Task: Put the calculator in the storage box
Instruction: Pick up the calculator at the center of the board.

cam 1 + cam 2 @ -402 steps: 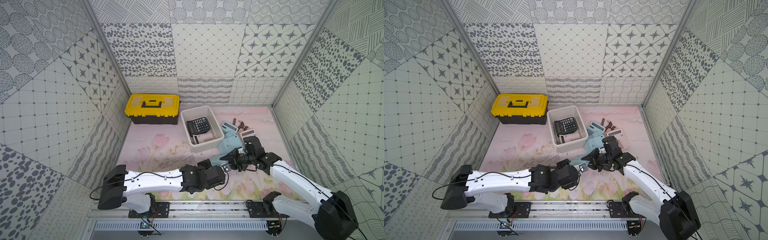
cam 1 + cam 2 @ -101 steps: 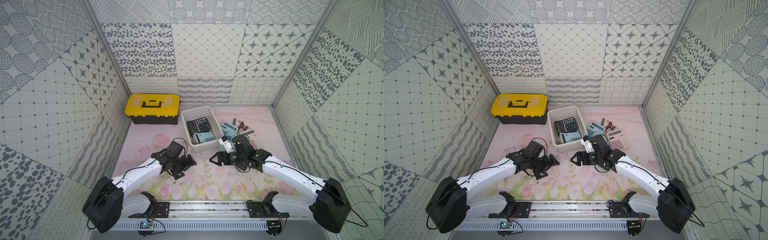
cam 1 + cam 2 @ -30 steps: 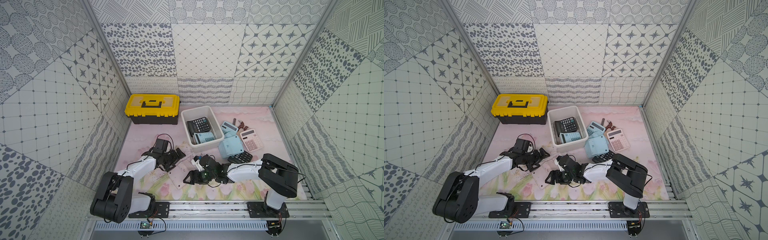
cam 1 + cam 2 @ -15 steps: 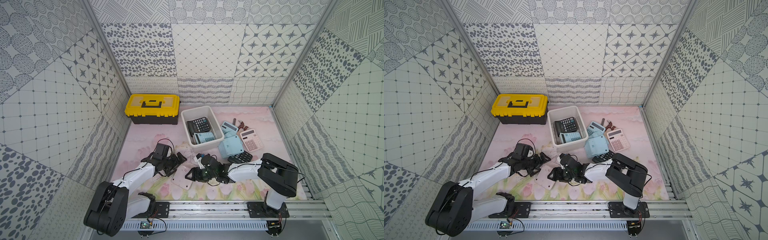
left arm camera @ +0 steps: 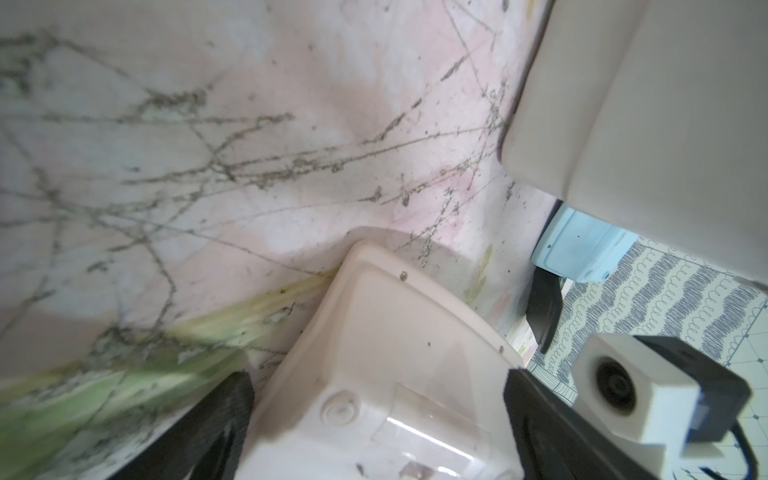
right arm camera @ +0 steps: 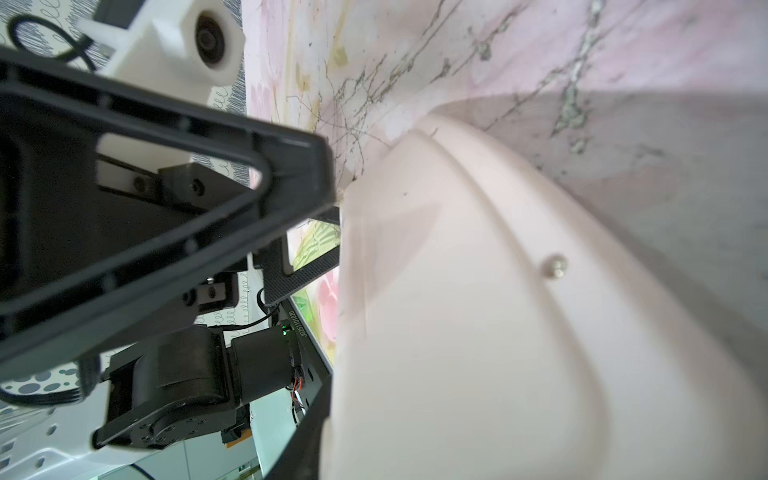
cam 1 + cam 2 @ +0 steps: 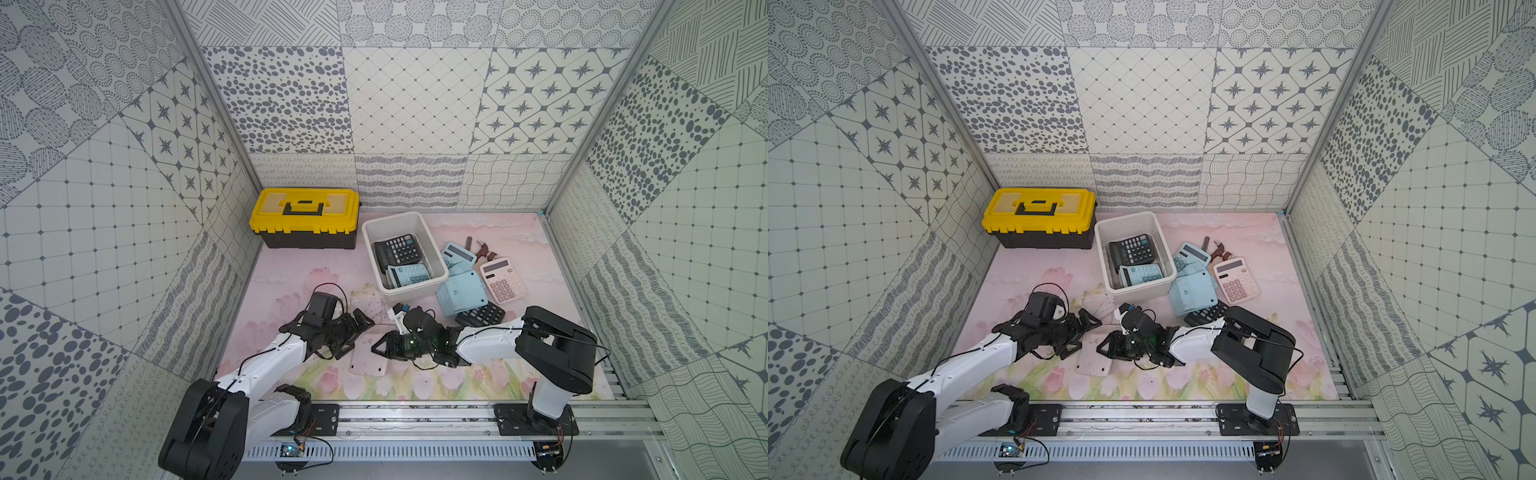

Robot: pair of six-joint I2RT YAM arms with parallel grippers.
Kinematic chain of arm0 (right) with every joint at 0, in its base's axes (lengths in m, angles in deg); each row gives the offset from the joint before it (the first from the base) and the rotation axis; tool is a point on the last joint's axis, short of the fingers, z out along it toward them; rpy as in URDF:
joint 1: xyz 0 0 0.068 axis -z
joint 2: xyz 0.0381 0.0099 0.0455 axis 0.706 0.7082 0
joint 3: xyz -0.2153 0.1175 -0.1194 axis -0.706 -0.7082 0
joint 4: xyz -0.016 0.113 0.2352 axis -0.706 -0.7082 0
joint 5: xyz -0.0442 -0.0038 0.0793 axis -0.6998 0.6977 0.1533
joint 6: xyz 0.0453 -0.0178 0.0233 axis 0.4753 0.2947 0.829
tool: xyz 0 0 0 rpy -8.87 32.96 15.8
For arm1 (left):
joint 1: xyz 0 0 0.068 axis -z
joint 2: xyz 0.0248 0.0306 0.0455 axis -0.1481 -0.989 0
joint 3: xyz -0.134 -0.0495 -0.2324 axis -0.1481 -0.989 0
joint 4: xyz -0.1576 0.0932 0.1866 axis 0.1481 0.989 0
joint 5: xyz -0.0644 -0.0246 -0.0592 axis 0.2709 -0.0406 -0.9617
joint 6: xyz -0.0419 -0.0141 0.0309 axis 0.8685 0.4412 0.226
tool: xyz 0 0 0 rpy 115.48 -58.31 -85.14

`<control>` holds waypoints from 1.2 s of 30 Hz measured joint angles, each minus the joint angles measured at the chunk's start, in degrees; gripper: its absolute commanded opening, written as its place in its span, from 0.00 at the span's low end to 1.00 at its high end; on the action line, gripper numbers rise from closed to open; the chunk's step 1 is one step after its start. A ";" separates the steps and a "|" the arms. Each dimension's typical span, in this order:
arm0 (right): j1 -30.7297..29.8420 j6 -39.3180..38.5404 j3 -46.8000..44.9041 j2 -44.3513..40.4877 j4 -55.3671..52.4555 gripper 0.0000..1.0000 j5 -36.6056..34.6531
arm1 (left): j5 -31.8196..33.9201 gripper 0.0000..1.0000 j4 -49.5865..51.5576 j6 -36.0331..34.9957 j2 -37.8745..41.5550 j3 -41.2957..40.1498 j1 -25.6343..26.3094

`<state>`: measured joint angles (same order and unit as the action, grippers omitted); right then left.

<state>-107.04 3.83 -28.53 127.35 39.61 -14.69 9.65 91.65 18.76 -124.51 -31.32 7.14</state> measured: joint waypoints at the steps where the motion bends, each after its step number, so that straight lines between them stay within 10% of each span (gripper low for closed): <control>1: 0.00 0.09 -0.13 0.00 0.09 0.28 0.02 | 0.22 1.00 0.44 0.02 0.70 0.04 0.15; 16: 0.63 0.17 -3.98 -8.46 -4.92 0.15 -0.72 | 4.87 1.00 11.98 -0.35 11.80 6.62 1.95; 36: 20.35 -1.95 -19.37 -51.65 -30.16 0.15 4.00 | 14.60 1.00 18.34 -7.43 10.64 21.35 20.85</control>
<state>-86.69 1.89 -47.89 75.70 9.44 -10.69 24.25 109.98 11.33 -113.86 -9.96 28.00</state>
